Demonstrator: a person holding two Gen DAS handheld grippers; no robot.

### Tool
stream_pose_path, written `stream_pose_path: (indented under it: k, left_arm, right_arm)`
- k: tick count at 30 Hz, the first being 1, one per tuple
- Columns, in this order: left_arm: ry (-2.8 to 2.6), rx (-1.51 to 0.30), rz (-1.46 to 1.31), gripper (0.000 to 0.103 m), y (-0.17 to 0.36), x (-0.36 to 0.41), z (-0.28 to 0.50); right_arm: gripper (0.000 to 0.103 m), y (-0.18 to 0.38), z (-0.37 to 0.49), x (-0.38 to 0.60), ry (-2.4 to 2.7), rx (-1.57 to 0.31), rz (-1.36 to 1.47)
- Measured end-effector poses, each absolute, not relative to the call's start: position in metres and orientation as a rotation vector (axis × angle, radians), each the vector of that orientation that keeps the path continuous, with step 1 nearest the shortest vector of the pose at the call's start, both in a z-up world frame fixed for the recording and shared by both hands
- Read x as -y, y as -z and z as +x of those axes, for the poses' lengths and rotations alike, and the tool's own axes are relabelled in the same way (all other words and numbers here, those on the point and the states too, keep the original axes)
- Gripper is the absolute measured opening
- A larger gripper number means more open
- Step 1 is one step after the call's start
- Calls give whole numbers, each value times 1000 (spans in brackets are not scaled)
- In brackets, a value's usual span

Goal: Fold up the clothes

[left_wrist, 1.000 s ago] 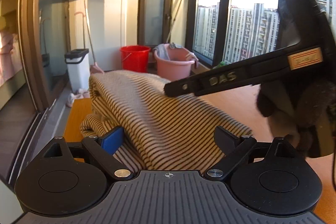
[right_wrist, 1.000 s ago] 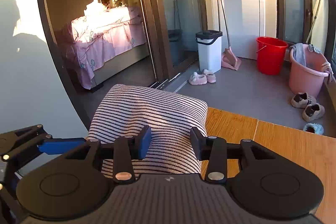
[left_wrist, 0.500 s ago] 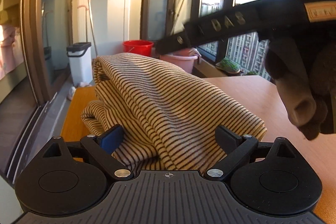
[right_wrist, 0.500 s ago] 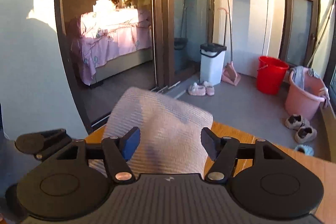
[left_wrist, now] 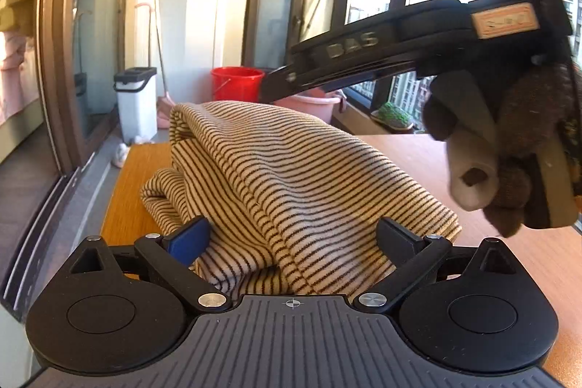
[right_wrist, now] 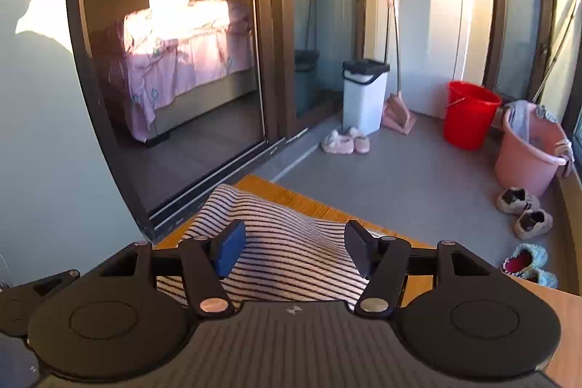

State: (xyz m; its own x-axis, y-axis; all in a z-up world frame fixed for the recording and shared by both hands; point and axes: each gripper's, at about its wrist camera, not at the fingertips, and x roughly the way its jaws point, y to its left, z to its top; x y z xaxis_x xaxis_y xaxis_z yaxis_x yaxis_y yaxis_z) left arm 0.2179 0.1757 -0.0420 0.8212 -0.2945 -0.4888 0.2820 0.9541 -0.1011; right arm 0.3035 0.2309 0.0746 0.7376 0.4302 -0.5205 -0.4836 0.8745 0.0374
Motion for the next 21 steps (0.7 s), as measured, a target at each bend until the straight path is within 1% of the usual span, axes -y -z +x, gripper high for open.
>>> stream_pose_path:
  k: [1,2,3,5,6,7,8,9,13,16,18,21]
  left_arm:
    - [306,-525,-26,101,42,-176,218]
    - [304,-527,-26,101,42,-176,219]
    - [303,-528,-27,102,42,-177,219]
    - [301,-530,-29,103,43,-177,219]
    - [300,-532,-30,103,43,-178,220]
    - [298,-534,-32,103,43,-178,220]
    - [292,-538,-40,103,43,-180,221]
    - [286,-543,-48,103,44,-181,222]
    - [309,-575,-137,103,43,-202,220]
    - [321,-580,-236,103,38,-225,217]
    - [318,-568,-401,103,33,-251,220]
    - [378,-593,-658,103,36,-274,238]
  right_arm:
    - [72,-73,297,-222,-480,-540,-90]
    - [82,-71,291,-214,-456,-538,-77]
    - [86,-68,285,-205,-433,-537,-65]
    - [87,-53,283,-198,-421,-594,-68]
    - [89,-44,285,-196,-420,-618,-64]
    - [92,-35,287,-195,-414,-640,-50]
    - [99,-28,289,-195,-405,-659,-31]
    - [102,-23,292,-195,-401,-670,-14]
    - [102,-19,291,-189,-413,-666,24]
    - [102,-31,282,-181,-466,-619,34]
    - [99,-40,276,-169,-509,-574,81]
    - [97,-37,282,-152,-547,-624,217]
